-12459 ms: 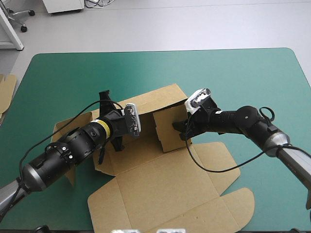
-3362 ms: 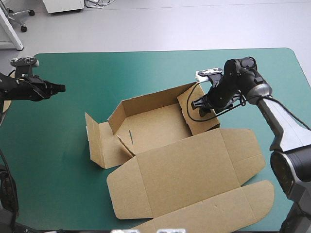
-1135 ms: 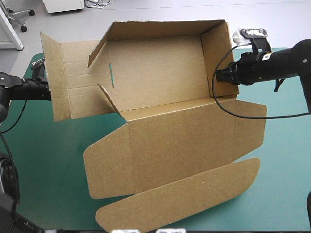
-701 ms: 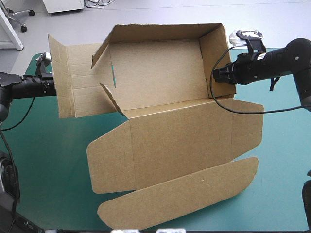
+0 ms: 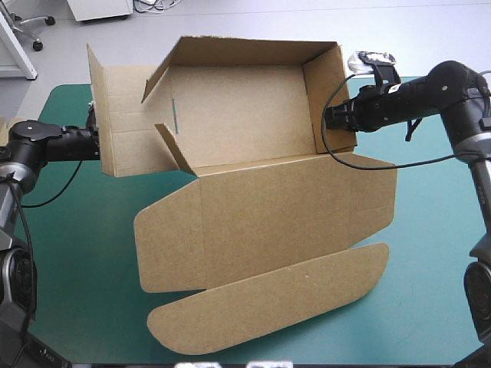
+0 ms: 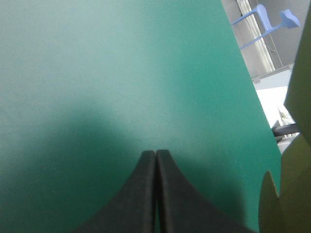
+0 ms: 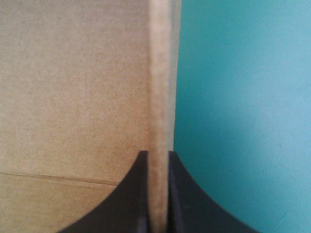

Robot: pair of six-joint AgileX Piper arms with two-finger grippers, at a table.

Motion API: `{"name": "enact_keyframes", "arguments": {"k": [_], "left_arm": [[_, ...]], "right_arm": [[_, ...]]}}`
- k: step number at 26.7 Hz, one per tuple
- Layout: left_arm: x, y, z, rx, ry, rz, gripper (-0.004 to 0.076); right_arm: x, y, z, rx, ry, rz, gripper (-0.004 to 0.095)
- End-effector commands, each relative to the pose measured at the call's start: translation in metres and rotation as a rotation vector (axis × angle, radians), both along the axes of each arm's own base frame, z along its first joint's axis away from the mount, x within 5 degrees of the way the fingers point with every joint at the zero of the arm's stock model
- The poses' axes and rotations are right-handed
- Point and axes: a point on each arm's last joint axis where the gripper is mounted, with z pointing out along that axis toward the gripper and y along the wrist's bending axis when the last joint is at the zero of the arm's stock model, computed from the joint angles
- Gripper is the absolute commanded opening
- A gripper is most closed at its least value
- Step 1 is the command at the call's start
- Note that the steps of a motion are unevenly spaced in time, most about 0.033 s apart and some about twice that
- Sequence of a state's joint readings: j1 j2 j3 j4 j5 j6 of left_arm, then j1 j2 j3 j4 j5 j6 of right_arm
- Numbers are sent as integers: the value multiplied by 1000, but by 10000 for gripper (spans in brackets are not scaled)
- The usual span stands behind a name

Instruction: Fold the box

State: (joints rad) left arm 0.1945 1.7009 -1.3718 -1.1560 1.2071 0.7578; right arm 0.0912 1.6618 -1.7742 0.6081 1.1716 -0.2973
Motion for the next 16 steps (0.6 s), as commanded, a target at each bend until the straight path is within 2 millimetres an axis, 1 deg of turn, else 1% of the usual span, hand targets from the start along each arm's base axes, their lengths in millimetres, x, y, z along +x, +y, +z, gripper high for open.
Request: {"name": "enact_keyframes", "arguments": {"k": [1,4,9,11,16], "left_arm": [[-13,-18,31,-113,-66,-90,-5],[-14,-18,32,-113,-68,-92,-5],[-16,-20,36,-119,-80,-96,-4],[-16,-22,38,-137,-85,-96,-5],[-17,-23,42,-163,-95,-91,-5]], "right_arm": [[-4,14,16,30,-73,0,-27],[2,15,8,4,-53,-10,-27],[12,11,-4,-56,-31,-52,-27],[18,13,-12,-67,-12,-55,-27],[25,14,-21,-61,16,-62,-27]]}}
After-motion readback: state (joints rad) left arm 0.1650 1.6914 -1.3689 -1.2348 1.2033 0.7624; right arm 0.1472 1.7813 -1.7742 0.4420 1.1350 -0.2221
